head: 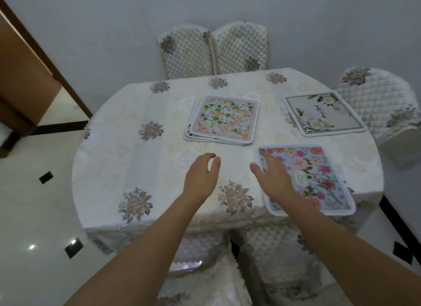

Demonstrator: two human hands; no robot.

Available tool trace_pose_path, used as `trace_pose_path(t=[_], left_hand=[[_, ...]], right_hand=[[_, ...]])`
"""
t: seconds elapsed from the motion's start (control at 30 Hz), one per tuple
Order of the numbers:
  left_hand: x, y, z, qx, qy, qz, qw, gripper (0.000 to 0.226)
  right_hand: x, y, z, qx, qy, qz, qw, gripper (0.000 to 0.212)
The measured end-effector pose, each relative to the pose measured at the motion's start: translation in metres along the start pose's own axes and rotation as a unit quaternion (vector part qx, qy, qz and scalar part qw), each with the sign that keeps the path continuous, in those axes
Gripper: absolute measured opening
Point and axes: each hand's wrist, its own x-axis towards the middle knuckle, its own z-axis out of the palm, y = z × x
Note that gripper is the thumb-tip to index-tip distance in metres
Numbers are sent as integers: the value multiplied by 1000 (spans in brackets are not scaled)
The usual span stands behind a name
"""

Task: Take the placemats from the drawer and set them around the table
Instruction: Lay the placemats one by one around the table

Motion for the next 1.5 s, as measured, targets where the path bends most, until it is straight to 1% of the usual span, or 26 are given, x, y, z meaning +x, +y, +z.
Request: trace_pose_path(t=[0.13,0.27,0.43,0.57,0.67,0.73,0.87,0.97,1.03,1.1,1.13,1.23,1.33,1.4,1.47,1.5], left_hand=[[16,-2,-43,-12,29,22,999,46],[29,-13,-65,-11,51,28,998,45],[50,-28,-78,-18,51,-1,999,44],[84,-38,-83,-12,44,-16,999,44],[122,-49,-75,-31,36,-56,997,44],[149,-58,-63,-24,25,-81,996,44],[206,-82,-38,40,-7,-105,994,49],[241,-103,-18,84,-27,-118,989,50],[260,-116,-6,110,-29,-135,984,49],[277,-126,6,129,-28,-164,978,47],[284,-130,12,142,-27,-175,974,45],[299,-136,29,185,-10,-175,967,38],[306,-136,35,177,26,-184,966,37],[309,-134,34,168,42,-193,966,42],[314,-136,33,160,30,-212,964,48],[317,-136,32,138,15,-228,964,48]], right_hand=[[12,-44,8,-4,14,-44,999,63],[28,-66,11,-10,24,-56,998,60],[53,-82,23,-4,16,-48,999,59],[86,-85,37,16,1,-28,999,61],[125,-80,46,18,-7,-13,1000,61],[156,-74,52,22,-10,-1,1000,60],[225,-49,72,2,-10,32,999,61],[265,-22,91,-49,-27,63,996,64],[277,-7,102,-132,-41,42,990,62],[281,6,110,-216,-25,-23,976,61],[281,11,113,-234,-13,-42,971,62],[282,19,115,-218,13,-39,975,64],[283,23,119,-176,28,-19,984,66],[283,22,122,-166,29,7,986,70],[286,19,121,-155,31,36,987,76],[288,18,120,-146,32,49,988,79]])
